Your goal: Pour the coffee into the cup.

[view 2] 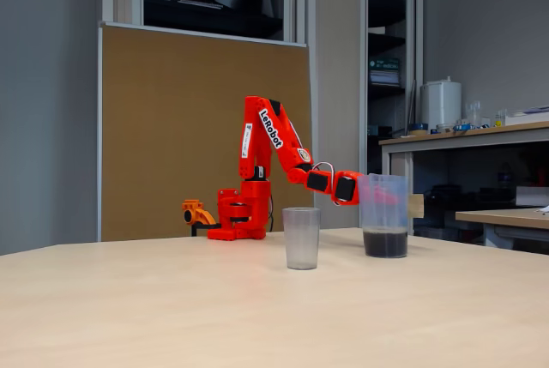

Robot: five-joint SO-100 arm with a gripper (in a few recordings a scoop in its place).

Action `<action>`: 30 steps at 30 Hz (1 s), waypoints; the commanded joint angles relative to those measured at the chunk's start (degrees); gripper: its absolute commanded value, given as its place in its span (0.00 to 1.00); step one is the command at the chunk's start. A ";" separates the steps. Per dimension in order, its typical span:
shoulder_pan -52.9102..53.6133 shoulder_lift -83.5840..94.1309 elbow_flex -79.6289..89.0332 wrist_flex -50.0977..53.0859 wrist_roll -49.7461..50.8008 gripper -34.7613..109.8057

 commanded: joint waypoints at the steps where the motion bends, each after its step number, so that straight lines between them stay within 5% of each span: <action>1: 0.09 5.71 -1.05 1.76 1.49 0.24; 30: 9.32 19.78 -1.58 13.89 9.67 0.24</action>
